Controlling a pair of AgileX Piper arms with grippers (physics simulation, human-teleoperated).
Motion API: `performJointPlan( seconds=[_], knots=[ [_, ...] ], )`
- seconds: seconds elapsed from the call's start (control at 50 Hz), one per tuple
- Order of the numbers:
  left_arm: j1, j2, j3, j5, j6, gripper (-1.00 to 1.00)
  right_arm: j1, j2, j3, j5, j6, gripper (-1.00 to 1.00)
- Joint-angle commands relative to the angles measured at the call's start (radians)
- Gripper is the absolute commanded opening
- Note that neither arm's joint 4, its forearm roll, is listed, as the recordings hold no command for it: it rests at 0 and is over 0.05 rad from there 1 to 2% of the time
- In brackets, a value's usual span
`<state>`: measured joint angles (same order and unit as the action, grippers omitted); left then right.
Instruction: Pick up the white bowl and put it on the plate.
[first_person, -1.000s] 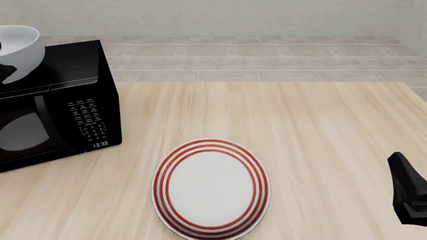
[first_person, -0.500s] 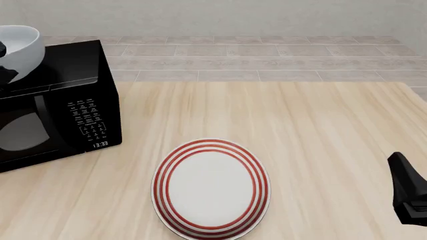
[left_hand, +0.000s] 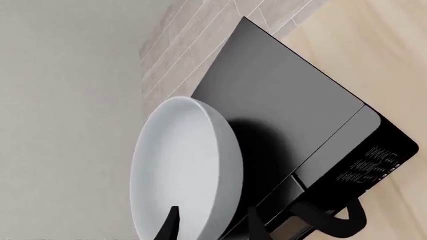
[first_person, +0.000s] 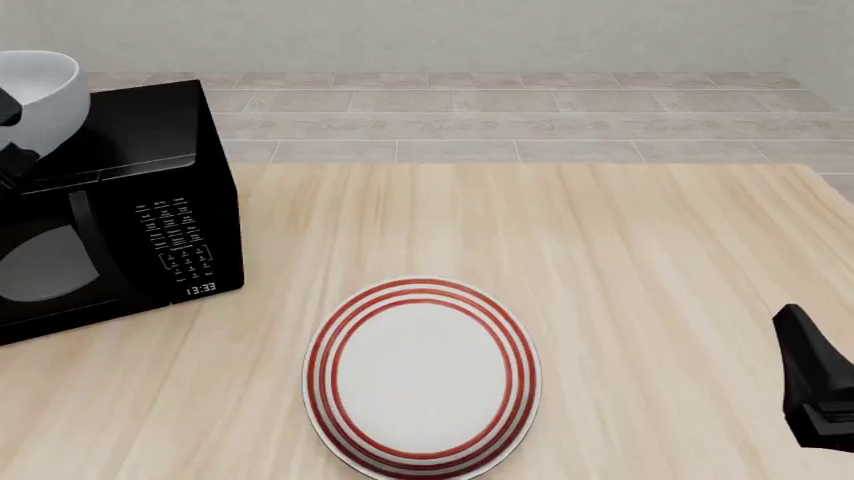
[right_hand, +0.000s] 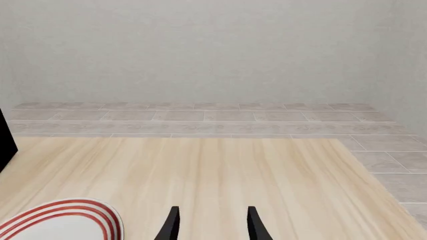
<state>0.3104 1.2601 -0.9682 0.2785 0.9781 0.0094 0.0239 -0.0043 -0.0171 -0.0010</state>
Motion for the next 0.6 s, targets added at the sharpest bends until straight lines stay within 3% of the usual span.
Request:
performJointPlan(
  seconds=[0.02,0.38,0.4,0.6],
  knots=[
    [0.014,0.024,0.002,-0.022,0.0,1.0,0.0,-0.001,0.004,-0.003,0.0,1.0],
    [0.017,0.034,0.01,-0.026,-0.013,1.0,0.0,-0.003,0.003,0.0,0.0,1.0],
    [0.017,0.032,0.012,-0.028,-0.012,-1.0,0.0,-0.003,0.003,0.0,0.0,1.0],
    [0.016,0.02,0.01,-0.027,-0.009,-1.0,0.0,-0.001,0.003,-0.002,0.0,1.0]
  ],
)
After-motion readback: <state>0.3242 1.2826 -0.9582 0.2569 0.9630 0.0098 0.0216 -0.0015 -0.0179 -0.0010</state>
